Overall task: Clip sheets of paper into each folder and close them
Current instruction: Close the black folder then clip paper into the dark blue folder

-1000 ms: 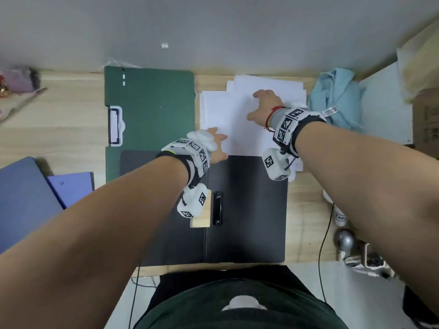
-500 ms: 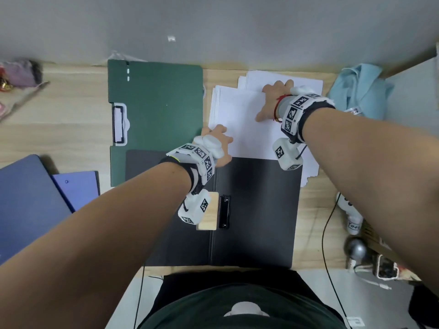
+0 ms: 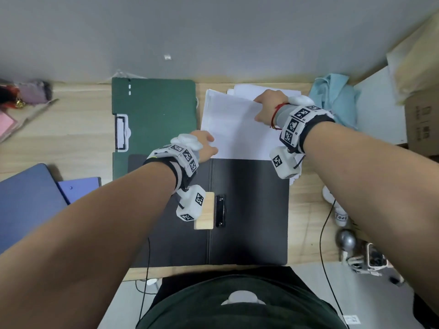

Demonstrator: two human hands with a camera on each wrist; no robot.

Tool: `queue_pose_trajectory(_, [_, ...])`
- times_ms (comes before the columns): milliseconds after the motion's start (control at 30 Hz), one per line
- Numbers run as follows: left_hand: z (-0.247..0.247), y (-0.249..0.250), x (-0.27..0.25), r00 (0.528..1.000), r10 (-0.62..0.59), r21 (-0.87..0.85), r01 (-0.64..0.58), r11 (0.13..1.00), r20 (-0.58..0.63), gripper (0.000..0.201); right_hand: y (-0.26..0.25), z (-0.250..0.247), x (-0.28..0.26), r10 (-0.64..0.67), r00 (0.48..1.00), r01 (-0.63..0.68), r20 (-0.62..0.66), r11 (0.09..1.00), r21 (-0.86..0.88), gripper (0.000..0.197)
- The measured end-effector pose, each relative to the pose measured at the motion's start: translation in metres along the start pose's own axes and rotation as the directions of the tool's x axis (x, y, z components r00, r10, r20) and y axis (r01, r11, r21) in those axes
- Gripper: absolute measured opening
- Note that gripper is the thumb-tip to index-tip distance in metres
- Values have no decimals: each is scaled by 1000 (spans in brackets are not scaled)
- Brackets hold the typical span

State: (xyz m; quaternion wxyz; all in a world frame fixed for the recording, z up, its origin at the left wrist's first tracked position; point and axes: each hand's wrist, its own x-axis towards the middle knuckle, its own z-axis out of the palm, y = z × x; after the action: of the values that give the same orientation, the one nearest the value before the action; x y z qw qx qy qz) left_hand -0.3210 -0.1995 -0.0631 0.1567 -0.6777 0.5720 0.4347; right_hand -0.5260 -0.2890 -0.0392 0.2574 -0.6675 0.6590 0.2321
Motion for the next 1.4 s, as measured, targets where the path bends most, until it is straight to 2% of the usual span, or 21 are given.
queue_pose_trajectory(133, [-4, -10, -5, 998, -47, -181, 40, 983, -35, 62, -1, -25, -37, -11, 989, 20, -145, 998, 59, 47])
queue_pose_trajectory(233, [-9, -15, -14, 996, -71, -239, 57, 969, -54, 67, -1, -45, -66, -32, 970, 63, -241, 990, 123, 46])
queue_pose_trajectory(333, [-9, -22, -29, 989, -109, -301, 74, 951, -102, 94, 2, -55, -103, -30, 932, 145, -361, 944, 296, 37])
queue_pose_trajectory(400, [-10, -24, -39, 981, -138, -386, 77, 919, -135, 117, 4, -51, -114, -28, 914, 239, -405, 844, 481, 30])
queue_pose_trajectory(467, [-11, -22, -60, 980, -119, -510, 21, 860, -160, 125, 4, -39, -125, -14, 915, 324, -403, 620, 714, 30])
queue_pose_trajectory(533, [-16, -17, -76, 980, -83, -653, -56, 755, -180, 113, 3, -28, -131, -7, 915, 374, -404, 394, 839, 33])
queue_pose_trajectory(567, [-18, -17, -85, 974, -58, -700, -117, 704, -221, 105, 3, -20, -135, -18, 916, 383, -400, 328, 863, 33])
queue_pose_trajectory(667, [-22, -20, -93, 920, -40, -723, -279, 632, -390, 85, 4, 2, -142, -44, 935, 353, -352, 229, 907, 24])
queue_pose_trajectory(733, [-25, -23, -94, 901, -50, -734, -318, 600, -432, 71, 8, 15, -145, -25, 940, 339, -340, 185, 923, 25])
queue_pose_trajectory(800, [-28, -22, -100, 888, -49, -736, -347, 581, -457, 48, 13, 25, -148, 1, 944, 326, -329, 137, 935, 27])
queue_pose_trajectory(867, [-27, -21, -104, 869, -13, -690, -383, 614, -494, 40, 16, 33, -150, 17, 947, 317, -322, 129, 940, 26])
queue_pose_trajectory(1033, [-18, -12, -111, 822, 95, -555, -460, 693, -562, 40, 26, 47, -154, 51, 949, 307, -312, 83, 948, 27])
queue_pose_trajectory(1300, [-12, 0, -115, 853, 120, -576, -440, 689, -508, 44, 36, 52, -163, 112, 950, 272, -291, 160, 949, 29])
queue_pose_trajectory(1400, [-10, 4, -115, 857, 136, -536, -426, 729, -497, 45, 38, 57, -161, 117, 961, 229, -252, 182, 956, 32])
